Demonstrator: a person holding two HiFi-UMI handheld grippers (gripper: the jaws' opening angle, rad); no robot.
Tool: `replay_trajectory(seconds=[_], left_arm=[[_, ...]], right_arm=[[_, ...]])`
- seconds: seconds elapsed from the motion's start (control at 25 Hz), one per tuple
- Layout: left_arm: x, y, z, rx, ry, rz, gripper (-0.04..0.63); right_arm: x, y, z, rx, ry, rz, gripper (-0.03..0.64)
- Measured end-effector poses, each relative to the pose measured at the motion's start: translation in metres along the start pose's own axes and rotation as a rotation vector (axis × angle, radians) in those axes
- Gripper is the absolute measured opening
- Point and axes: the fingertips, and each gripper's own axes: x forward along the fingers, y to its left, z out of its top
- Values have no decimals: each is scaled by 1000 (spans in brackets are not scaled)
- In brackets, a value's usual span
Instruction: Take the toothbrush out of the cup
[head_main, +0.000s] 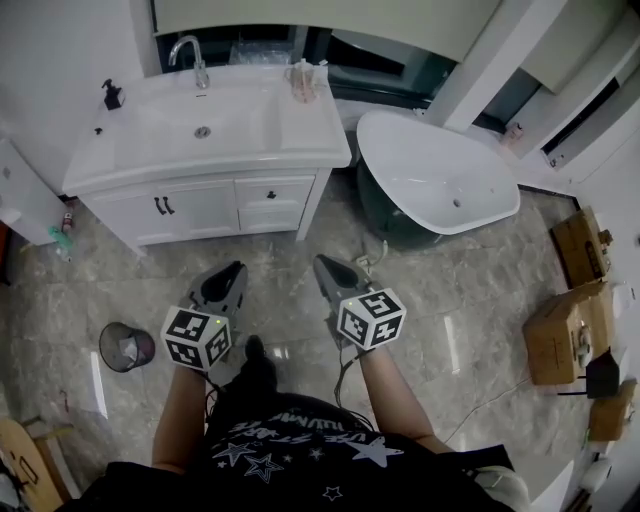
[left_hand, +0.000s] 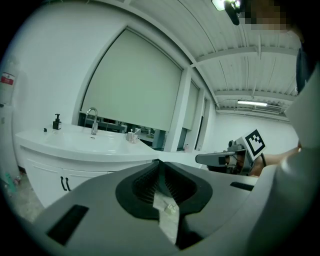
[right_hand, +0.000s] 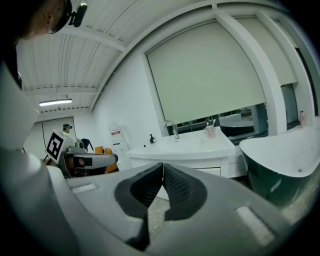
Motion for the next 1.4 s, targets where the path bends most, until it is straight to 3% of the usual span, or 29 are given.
replay_trajectory(seconds=[0.36,0.96,1.16,1.4], left_arm=[[53,82,33,-20,16,-30,38],[123,150,65,-28,8,-86,38],[143,163,70,-27,17,-68,38],[184,179,85,-11,15,-6,38]], right_arm=[[88,-29,39,19,-9,-50,2],[145,-90,73,29,-35,-173,2],[156,-119,83,34,-48,-187,2],[195,-171,106,50,-87,-140,2]])
